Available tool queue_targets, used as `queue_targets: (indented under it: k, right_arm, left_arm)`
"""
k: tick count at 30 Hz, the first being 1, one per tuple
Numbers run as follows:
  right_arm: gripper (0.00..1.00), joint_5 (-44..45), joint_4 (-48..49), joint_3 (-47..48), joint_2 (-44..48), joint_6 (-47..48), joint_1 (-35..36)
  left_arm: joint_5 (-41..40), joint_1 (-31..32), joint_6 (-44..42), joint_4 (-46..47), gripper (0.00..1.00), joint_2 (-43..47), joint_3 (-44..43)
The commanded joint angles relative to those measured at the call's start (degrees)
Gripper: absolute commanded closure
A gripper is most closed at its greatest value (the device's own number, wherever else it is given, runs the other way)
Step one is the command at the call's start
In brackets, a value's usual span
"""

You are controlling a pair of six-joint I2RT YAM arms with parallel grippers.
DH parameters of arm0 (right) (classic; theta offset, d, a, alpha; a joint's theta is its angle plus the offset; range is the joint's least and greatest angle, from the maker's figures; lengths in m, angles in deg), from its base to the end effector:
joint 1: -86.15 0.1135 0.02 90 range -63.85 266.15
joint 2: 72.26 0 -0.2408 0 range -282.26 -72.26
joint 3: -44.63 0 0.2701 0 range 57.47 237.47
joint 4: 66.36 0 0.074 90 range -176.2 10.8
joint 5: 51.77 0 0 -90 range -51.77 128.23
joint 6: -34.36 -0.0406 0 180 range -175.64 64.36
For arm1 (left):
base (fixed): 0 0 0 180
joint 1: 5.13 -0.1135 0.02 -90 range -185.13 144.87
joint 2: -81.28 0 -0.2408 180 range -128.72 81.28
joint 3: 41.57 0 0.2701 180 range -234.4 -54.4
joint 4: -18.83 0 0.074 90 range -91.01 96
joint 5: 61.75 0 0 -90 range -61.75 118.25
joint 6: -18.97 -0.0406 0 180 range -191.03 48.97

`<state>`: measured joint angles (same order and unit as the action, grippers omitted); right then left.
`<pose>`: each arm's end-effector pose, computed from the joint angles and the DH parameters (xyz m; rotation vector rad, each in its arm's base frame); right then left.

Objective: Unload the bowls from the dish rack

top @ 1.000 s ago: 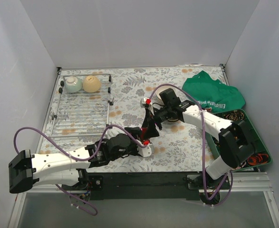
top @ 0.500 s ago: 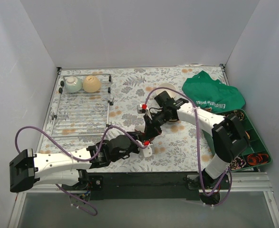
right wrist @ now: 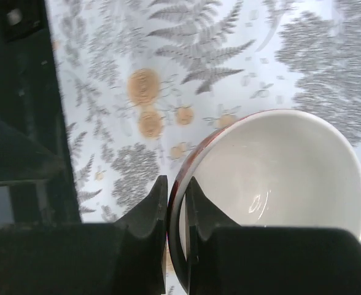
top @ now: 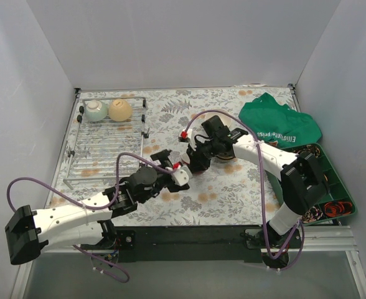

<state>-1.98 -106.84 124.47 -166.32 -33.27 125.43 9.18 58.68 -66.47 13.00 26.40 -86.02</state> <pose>0.2617 0.2479 0.2016 -1.5050 1.9636 1.0047 0.1244 -0.2230 0.2301 0.7144 1.7295 -0.5244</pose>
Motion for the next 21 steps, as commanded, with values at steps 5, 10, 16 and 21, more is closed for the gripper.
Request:
queue_targets:
  k: [5,10,16,21]
  right_arm:
    - [0.99,16.03,16.03,4.63,1.43,-6.64,0.26]
    - [0.99,25.24,19.81,5.95,-2.26,-6.2,1.23]
    - [0.99,36.59,25.96,5.42,-6.12,-5.32,3.34]
    - [0.99,43.01,30.1,4.8,-9.64,-5.58,4.13]
  left_arm:
    - [6.85,-18.79,17.92,6.17,0.02,8.37,-4.51]
    - [3.97,-31.96,30.32,8.73,0.02,8.47,-5.73]
    - [-0.89,-46.11,47.52,-0.49,0.02,1.79,-10.65]
    - [2.46,-51.42,51.96,-2.6,0.02,-1.19,-11.71]
